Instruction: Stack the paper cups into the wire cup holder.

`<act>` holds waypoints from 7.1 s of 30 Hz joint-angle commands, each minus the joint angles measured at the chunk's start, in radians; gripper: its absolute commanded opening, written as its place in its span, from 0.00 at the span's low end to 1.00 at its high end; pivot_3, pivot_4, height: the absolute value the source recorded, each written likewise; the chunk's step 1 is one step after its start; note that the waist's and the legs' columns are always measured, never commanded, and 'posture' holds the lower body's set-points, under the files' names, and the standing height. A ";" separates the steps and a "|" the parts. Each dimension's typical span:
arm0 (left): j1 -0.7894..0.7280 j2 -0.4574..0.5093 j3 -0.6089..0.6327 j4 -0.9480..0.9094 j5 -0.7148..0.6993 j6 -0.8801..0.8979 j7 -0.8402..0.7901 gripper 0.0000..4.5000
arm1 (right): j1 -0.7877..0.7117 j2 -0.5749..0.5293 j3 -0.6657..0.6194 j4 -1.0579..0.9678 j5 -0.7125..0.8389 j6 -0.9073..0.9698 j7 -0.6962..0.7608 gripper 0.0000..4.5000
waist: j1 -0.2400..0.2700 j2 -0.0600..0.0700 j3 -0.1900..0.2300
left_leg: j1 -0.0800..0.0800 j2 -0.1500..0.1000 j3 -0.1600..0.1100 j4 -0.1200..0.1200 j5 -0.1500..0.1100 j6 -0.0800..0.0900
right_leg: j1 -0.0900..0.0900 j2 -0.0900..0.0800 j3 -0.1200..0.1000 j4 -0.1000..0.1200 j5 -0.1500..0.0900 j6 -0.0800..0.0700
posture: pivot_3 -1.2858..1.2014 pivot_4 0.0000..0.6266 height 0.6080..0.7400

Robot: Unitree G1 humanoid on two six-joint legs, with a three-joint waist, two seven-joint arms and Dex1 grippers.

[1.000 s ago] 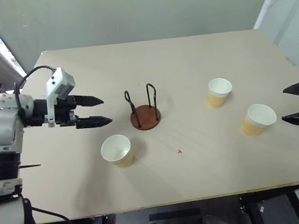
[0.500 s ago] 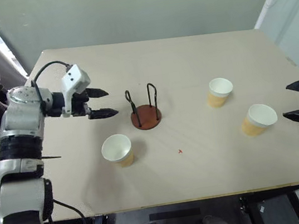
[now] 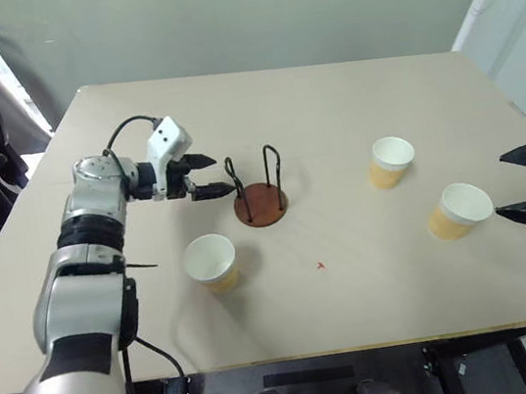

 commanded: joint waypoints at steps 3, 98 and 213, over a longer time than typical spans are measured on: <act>-0.060 -0.036 0.036 0.055 0.022 -0.046 0.067 0.99 | 0.004 -0.007 -0.071 -0.028 0.008 0.012 -0.015 0.99 | 0.002 0.000 0.000 | 0.000 -0.001 0.000 0.001 0.000 0.000 | 0.000 0.000 0.001 0.000 -0.001 0.002 | 0.52 0.24 1.00; 0.520 0.081 -0.224 -1.463 -0.256 0.815 0.252 0.85 | -0.049 0.003 0.118 -0.036 0.032 -0.103 -0.070 0.99 | 0.003 0.000 0.000 | 0.021 -0.003 0.015 0.000 -0.004 0.007 | 0.016 -0.004 0.012 0.001 -0.005 0.006 | 0.52 0.24 1.00; 0.641 0.663 0.296 -1.474 -0.681 0.703 -0.089 0.93 | -1.131 0.327 1.193 0.953 -0.931 -0.852 0.128 0.80 | -0.031 0.003 0.002 | 0.004 0.004 0.005 -0.011 0.000 -0.003 | -0.008 -0.002 0.005 0.006 -0.002 -0.006 | 0.52 0.24 1.00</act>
